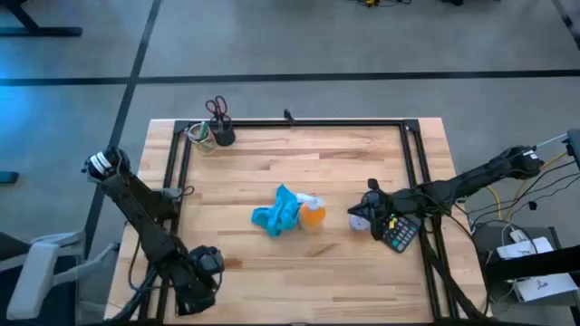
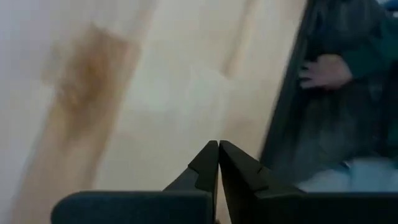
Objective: Apply microfiber cloth
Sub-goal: Spray the cellphone on the front and back using the spray bottle
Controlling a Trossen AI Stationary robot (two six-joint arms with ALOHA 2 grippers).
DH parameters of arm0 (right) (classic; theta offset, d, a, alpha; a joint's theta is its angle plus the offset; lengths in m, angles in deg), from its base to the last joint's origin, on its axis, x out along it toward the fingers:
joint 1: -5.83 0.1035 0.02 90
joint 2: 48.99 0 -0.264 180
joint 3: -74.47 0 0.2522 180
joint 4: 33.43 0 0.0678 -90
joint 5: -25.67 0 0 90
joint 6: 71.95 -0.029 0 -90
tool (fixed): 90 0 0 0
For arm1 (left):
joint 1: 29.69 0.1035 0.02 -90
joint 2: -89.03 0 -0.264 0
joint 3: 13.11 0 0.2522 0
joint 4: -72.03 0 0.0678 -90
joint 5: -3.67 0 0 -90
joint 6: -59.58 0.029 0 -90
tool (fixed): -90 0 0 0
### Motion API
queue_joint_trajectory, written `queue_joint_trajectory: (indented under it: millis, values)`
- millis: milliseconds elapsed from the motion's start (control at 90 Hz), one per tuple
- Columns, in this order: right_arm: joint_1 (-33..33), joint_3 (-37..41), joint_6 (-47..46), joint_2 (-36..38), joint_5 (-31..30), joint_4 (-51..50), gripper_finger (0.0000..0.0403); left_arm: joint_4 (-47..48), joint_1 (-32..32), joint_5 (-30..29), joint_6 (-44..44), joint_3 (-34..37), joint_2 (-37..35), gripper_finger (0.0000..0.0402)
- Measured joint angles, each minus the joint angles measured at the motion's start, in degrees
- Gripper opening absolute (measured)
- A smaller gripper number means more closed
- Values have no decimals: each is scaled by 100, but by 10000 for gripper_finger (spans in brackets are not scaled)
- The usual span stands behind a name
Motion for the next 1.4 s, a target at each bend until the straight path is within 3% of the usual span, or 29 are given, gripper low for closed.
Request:
queue_joint_trajectory:
  millis: [156, 633, 778, 1100, 1256, 1400]
  values:
    - [0, 0, -1, 0, 0, 0, 0, -11, -119, 456, -896, 0, 10, 0]
    - [0, 3, -2, 0, 1, 1, 0, 56, -652, 505, -1466, 2, 380, 0]
    - [0, 4, -2, 0, 1, 2, 0, 141, -739, 977, -1598, 7, 539, 0]
    - [1, 4, -2, 0, 2, 1, 0, 1240, -813, 1544, -1702, 9, 638, 2]
    - [1, 7, -2, 1, 2, 2, 0, 1252, -822, 1709, -1659, 9, 651, 26]
    - [2, 7, -2, 0, 2, 0, 0, 1255, -822, 1790, -1871, 9, 669, 76]
